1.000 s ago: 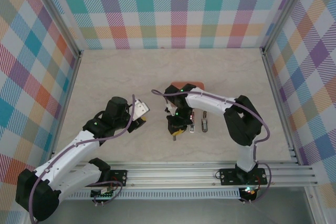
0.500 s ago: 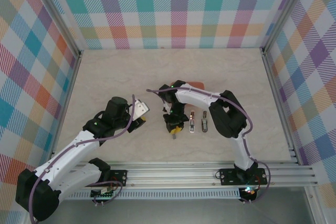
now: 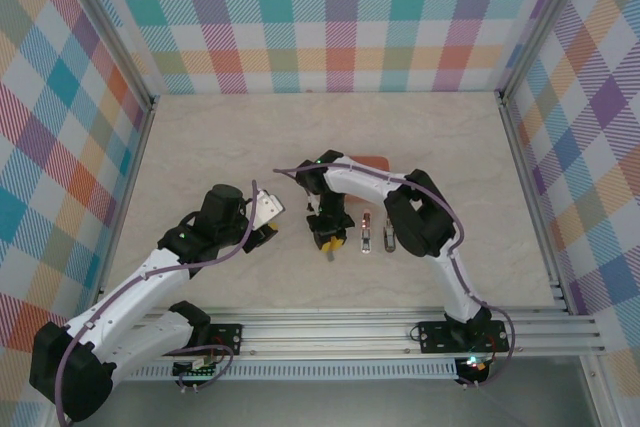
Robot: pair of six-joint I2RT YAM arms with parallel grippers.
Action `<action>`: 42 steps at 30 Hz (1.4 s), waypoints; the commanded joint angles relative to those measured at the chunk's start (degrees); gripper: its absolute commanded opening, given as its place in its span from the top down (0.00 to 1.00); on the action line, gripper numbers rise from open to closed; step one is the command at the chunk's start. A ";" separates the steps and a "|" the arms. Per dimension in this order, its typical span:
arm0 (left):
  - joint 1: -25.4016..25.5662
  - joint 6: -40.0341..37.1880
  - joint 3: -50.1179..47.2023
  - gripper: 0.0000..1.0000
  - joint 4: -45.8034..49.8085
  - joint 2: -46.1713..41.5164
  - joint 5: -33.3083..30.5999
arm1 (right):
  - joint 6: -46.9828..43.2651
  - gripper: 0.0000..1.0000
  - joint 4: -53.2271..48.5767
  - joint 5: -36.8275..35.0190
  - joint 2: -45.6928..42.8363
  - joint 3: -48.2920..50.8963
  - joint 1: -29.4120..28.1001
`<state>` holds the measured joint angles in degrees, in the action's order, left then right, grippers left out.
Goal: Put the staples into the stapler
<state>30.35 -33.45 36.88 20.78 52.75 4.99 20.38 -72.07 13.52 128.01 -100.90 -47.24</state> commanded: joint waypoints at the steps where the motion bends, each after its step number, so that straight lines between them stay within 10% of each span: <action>1: 0.50 -0.11 -0.67 0.52 -0.71 0.07 0.55 | 1.13 0.78 -1.97 -1.04 1.04 -1.57 -0.22; 27: 0.50 1.15 -0.58 0.52 -0.62 -0.02 1.32 | 19.25 0.68 10.06 -9.48 -12.68 11.94 -2.10; 42: 0.50 24.43 0.07 0.44 2.83 -0.26 1.11 | 23.41 0.67 17.86 -13.84 -13.05 16.09 -5.49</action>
<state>30.35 -16.56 37.32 22.55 52.75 6.09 42.89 -55.11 0.45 114.06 -84.31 -52.75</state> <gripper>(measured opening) 0.554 0.332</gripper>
